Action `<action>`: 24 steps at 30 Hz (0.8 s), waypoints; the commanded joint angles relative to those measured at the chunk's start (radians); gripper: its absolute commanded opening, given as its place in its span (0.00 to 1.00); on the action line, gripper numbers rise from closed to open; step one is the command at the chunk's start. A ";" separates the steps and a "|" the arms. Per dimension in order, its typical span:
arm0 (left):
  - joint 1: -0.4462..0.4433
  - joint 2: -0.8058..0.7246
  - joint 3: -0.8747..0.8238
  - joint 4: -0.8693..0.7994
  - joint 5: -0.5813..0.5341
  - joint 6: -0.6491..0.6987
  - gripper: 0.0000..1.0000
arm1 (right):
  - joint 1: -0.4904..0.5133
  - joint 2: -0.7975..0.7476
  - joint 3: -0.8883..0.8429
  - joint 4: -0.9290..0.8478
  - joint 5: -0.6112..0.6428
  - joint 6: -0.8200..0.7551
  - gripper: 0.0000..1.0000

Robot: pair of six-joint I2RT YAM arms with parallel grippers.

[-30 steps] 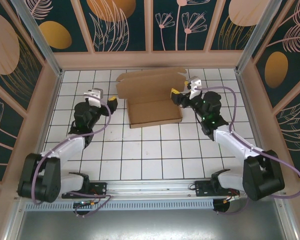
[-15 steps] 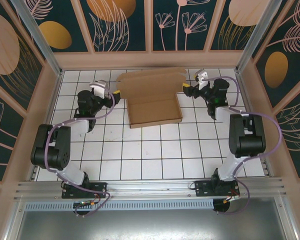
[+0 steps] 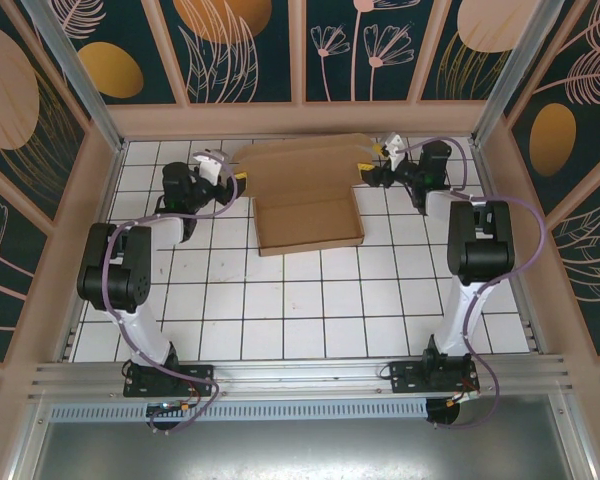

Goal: Fold the paper box

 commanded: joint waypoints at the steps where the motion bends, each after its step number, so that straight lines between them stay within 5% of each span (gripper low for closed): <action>1: 0.005 0.013 0.044 -0.032 0.076 0.037 0.55 | -0.006 0.028 0.058 -0.055 -0.075 -0.028 0.64; 7: 0.005 0.011 0.053 -0.072 0.081 0.061 0.25 | 0.006 0.027 0.062 -0.071 -0.073 -0.018 0.38; 13: 0.005 -0.004 0.033 -0.038 0.085 0.011 0.10 | 0.043 -0.034 -0.006 -0.053 0.060 0.028 0.20; 24: -0.067 -0.065 -0.089 0.100 -0.081 -0.157 0.09 | 0.197 -0.208 -0.210 0.058 0.419 0.196 0.00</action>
